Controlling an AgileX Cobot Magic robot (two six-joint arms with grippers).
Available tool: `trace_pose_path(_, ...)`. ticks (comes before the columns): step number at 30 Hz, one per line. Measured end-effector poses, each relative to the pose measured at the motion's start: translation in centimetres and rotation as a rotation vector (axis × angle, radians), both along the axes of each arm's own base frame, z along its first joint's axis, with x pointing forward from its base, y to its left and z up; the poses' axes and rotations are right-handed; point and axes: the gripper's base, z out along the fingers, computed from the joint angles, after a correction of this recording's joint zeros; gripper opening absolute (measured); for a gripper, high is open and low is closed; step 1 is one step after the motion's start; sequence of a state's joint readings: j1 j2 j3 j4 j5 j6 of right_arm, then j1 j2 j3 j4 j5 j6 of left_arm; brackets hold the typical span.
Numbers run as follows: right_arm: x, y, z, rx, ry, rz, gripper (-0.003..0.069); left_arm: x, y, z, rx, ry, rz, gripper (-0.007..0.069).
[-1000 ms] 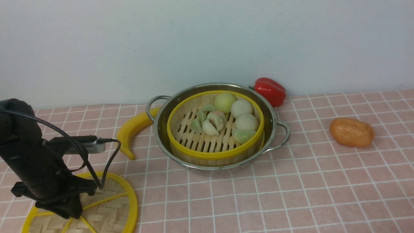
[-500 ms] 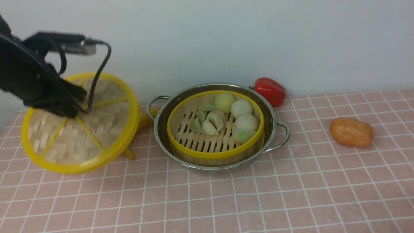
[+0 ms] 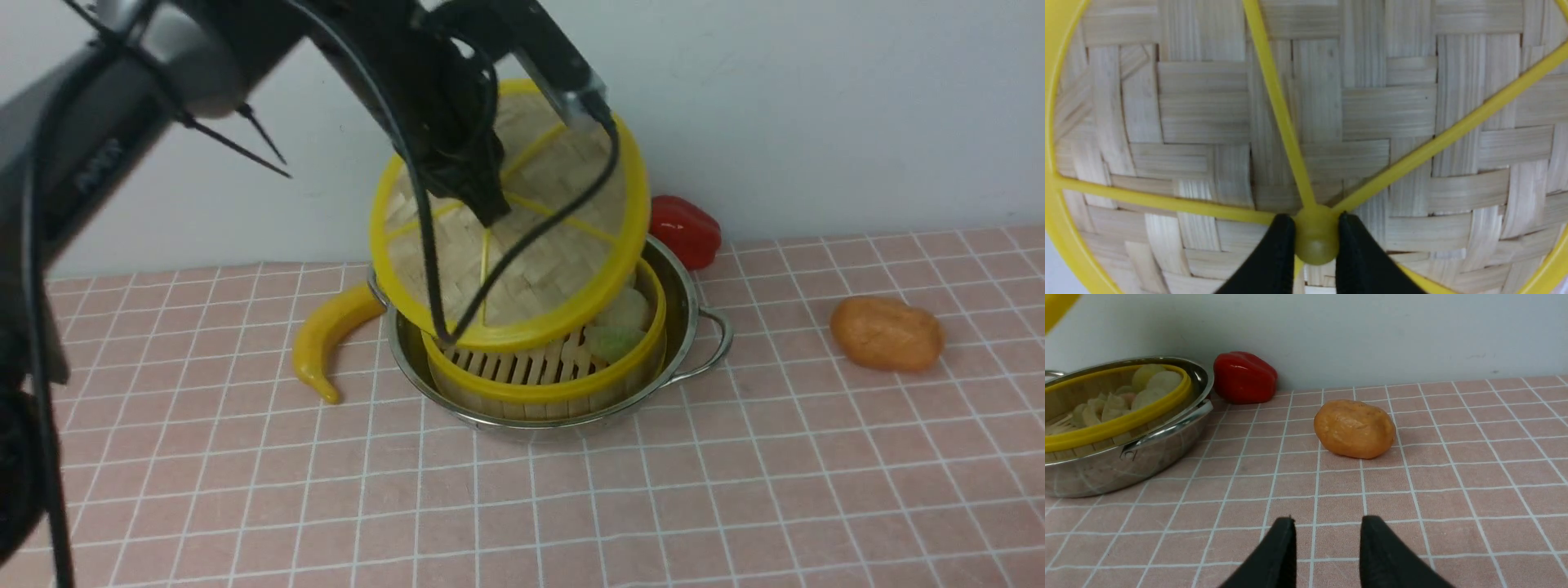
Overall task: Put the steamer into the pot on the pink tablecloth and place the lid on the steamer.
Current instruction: 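Place the yellow bamboo steamer lid onto the steamer in the pot with the left gripper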
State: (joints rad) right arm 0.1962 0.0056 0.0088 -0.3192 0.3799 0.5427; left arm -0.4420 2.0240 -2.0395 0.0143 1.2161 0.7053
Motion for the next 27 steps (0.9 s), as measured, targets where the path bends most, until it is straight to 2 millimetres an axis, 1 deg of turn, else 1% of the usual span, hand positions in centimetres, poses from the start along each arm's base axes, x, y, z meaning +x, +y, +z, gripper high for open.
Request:
trace_pose_path(2, 0.0, 0.0, 0.0, 0.0, 0.0, 0.0, 0.024, 0.1, -0.9, -1.3, 0.049, 0.016, -0.024, 0.0116)
trace_pose_path(4, 0.0, 0.0, 0.0, 0.0, 0.0, 0.0, 0.024, 0.4, -1.3, -2.2, 0.08, 0.026, -0.033, 0.0116)
trace_pose_path(5, 0.0, 0.0, 0.0, 0.0, 0.0, 0.0, 0.024, 0.6, -1.3, -2.8, 0.097, 0.032, -0.032, 0.0116)
trace_pose_path(10, 0.0, 0.0, 0.0, 0.0, 0.0, 0.0, 0.024, 1.2, -1.3, -4.1, 0.134, 0.047, -0.029, 0.0116)
trace_pose_path(17, 0.0, 0.0, 0.0, 0.0, 0.0, 0.0, 0.024, 1.3, -1.4, -4.3, 0.125, 0.047, -0.032, 0.0116)
trace_pose_path(22, 0.0, 0.0, 0.0, 0.0, 0.0, 0.0, 0.024, 1.6, -1.6, -4.2, 0.107, 0.007, -0.035, 0.0116)
trace_pose_path(25, 0.0, 0.0, 0.0, 0.0, 0.0, 0.0, 0.024, 1.6, -1.7, -4.4, 0.102, 0.014, -0.041, 0.0116)
trace_pose_path(27, 0.0, 0.0, 0.0, 0.0, 0.0, 0.0, 0.024, 1.7, -1.8, -4.9, 0.103, 0.026, -0.047, 0.0116)
